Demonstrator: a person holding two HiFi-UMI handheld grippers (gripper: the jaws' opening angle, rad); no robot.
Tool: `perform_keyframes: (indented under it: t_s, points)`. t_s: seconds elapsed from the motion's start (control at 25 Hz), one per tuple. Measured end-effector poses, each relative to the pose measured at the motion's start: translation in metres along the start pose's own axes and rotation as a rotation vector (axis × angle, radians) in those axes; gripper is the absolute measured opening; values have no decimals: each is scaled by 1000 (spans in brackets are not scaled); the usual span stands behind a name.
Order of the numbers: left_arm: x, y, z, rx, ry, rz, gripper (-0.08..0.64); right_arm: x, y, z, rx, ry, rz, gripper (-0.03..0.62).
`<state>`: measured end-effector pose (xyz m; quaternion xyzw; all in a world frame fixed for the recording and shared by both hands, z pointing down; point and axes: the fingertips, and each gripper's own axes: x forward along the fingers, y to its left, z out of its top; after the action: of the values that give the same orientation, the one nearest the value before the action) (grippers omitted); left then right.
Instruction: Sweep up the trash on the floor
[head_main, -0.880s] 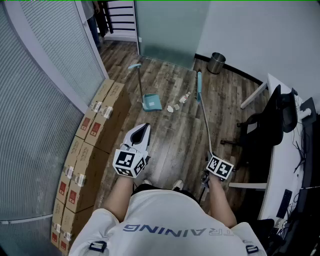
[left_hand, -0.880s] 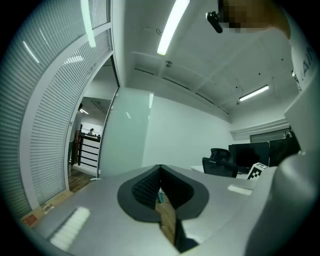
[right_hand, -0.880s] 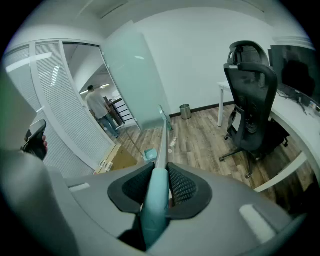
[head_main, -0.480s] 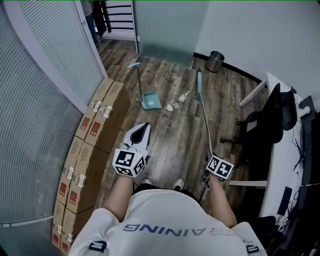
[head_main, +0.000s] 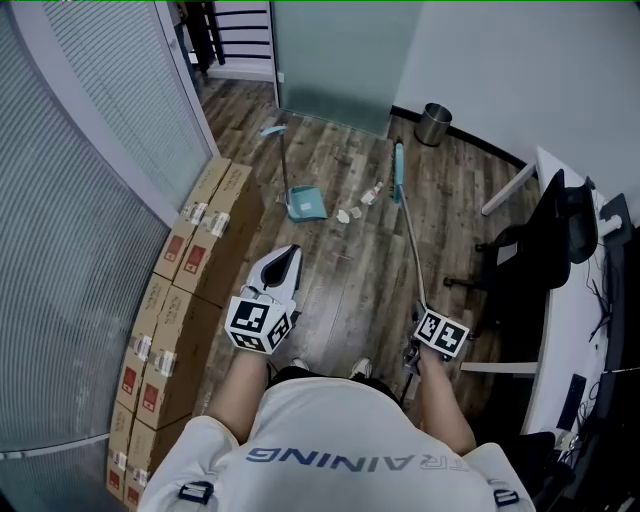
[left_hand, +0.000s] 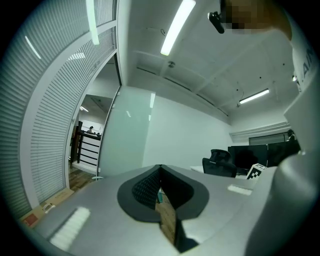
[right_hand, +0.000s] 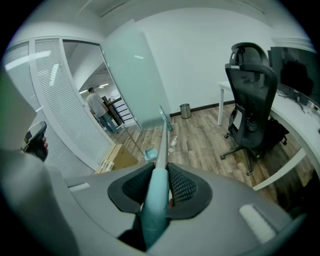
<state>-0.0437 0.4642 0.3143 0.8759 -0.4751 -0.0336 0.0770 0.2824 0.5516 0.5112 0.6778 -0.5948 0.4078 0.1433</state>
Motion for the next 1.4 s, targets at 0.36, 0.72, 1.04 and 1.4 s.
perform_keyframes:
  t_s: [0.36,0.72,1.04,1.4]
  points:
    - [-14,39,-8,-30,7,-11,2,9,31,-10,14,-3,-15,104]
    - [-9,73,-14,-46,34,-17,2,38,56,-12,31,21,-4,104]
    - [33,113,-23,-70,70,63,2,111,70,20,24,100,28,104]
    - [157,120,-10,-59,93,101,2,190,68,118,-35,132,109,104]
